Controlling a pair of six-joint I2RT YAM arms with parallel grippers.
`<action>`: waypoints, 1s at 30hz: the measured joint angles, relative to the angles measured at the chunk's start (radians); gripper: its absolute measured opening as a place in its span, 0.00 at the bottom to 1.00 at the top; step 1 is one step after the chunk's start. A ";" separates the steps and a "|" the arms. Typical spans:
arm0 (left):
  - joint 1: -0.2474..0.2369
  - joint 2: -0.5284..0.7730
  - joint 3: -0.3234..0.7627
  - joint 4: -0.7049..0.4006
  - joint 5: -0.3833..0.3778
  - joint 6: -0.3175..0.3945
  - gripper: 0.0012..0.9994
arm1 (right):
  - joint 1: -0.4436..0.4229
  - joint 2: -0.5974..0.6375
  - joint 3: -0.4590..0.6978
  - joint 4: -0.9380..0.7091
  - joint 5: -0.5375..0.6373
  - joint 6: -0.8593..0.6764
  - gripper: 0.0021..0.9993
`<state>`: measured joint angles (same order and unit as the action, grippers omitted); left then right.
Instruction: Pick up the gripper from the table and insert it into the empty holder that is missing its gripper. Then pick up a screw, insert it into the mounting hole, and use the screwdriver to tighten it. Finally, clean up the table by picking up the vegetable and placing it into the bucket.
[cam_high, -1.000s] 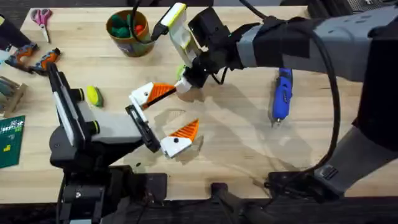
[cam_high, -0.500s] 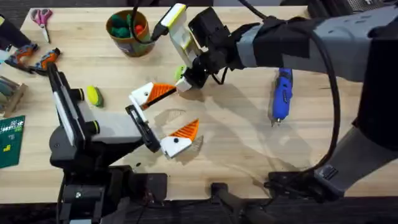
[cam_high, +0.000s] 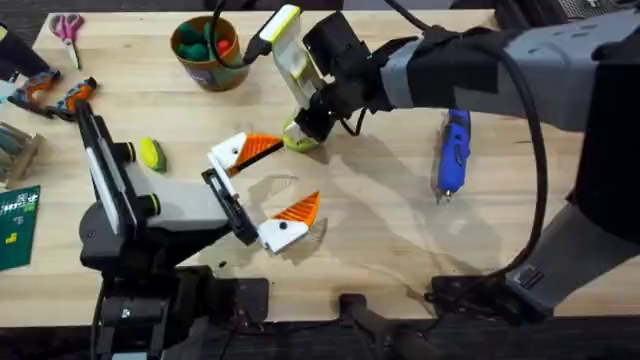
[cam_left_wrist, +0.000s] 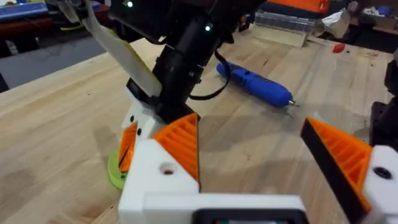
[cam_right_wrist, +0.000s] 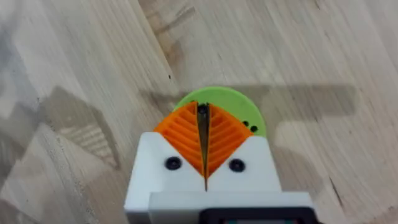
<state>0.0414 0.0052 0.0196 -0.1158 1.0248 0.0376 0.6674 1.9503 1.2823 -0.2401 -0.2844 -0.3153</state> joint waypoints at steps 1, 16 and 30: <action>0.000 0.000 0.000 0.000 0.000 0.000 0.99 | 0.000 0.000 0.000 0.000 0.000 0.000 0.01; 0.000 0.000 0.000 0.000 0.000 0.000 0.99 | 0.000 -0.003 0.000 -0.004 0.000 0.000 0.00; 0.000 0.000 0.000 0.000 0.000 0.000 0.99 | -0.013 -0.053 0.000 0.000 0.031 0.000 0.00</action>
<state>0.0414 0.0055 0.0196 -0.1158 1.0248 0.0376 0.6547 1.8973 1.2823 -0.2401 -0.2537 -0.3157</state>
